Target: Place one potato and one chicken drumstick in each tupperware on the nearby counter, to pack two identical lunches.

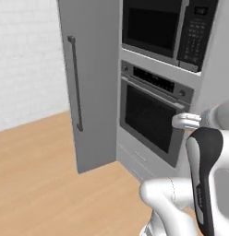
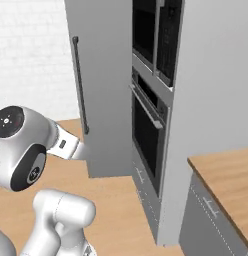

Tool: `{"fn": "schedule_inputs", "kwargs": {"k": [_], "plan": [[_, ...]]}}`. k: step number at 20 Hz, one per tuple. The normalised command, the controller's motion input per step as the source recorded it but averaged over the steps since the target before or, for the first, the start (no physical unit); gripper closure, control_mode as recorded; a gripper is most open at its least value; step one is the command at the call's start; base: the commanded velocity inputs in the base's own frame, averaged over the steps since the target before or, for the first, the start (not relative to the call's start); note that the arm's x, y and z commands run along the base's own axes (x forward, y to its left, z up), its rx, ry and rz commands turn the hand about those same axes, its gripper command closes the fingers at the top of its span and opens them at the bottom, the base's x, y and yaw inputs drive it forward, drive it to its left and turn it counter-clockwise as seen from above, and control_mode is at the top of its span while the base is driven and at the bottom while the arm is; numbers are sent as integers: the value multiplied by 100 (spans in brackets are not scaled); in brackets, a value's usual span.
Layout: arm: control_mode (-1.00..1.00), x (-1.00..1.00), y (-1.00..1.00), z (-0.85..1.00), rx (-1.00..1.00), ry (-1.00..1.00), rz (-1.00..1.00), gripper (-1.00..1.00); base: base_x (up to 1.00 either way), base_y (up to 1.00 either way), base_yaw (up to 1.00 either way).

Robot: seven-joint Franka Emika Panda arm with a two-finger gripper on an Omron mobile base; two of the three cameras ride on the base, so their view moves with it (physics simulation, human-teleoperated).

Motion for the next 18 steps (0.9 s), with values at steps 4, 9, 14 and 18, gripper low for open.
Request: {"fn": "schedule_inputs", "kwargs": {"k": [4, 9, 14, 18], "plan": [[100, 0, 0, 0, 0, 0, 0, -100, 2, 35, 85], [100, 0, 0, 0, 0, 0, 0, -100, 66, 38, 52], [100, 0, 0, 0, 0, 0, 0, -100, 100, 42, 15], [100, 0, 0, 0, 0, 0, 0, -100, 100, 83, 14]]}}
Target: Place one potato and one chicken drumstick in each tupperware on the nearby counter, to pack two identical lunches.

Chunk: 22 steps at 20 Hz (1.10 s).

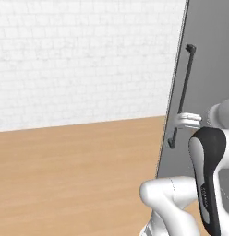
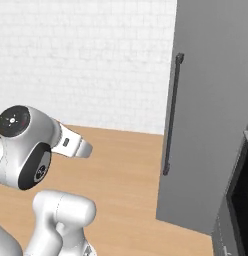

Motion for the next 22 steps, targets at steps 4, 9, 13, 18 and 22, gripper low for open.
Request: {"fn": "schedule_inputs", "kwargs": {"k": [4, 9, 13, 18, 22], "plan": [[100, 0, 0, 0, 0, 0, 0, -100, 100, 95, 16], [100, 0, 0, 0, 0, 0, 0, -100, 100, 80, 3], [100, 0, 0, 0, 0, 0, 0, -100, 100, 94, -15], [100, 0, 0, 0, 0, 0, 0, -100, 100, 34, 7], [100, 0, 0, 0, 0, 0, 0, -100, 100, 0, 52]]}}
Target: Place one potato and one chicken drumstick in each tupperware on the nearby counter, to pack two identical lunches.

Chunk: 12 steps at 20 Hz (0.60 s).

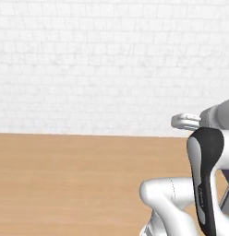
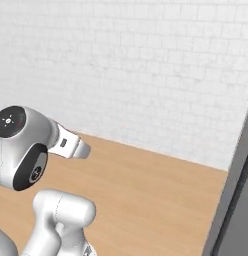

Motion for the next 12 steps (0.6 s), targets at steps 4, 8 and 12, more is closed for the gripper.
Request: {"fn": "schedule_inputs", "kwargs": {"k": [4, 8, 12], "plan": [[100, 0, 0, 0, 0, 0, 0, -100, 76, 94, -5], [100, 0, 0, 0, 0, 0, 0, -100, 100, 100, -30], [100, 0, 0, 0, 0, 0, 0, -100, 100, 93, -39]]}}
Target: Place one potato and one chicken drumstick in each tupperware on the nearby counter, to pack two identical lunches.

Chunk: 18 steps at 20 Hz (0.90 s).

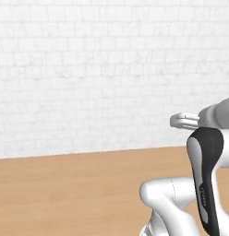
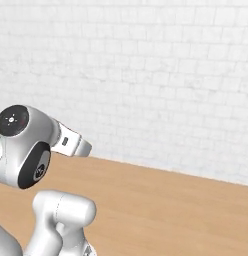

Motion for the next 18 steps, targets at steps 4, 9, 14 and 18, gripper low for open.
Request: {"fn": "schedule_inputs", "kwargs": {"k": [4, 9, 14, 18], "plan": [[100, 0, 0, 0, 0, 0, 0, -100, 65, 55, -68], [100, 0, 0, 0, 0, 0, 0, -100, 40, 24, -81], [100, 0, 0, 0, 0, 0, 0, -100, 41, 16, -85], [100, 0, 0, 0, 0, 0, 0, -100, 70, 51, -80]]}}
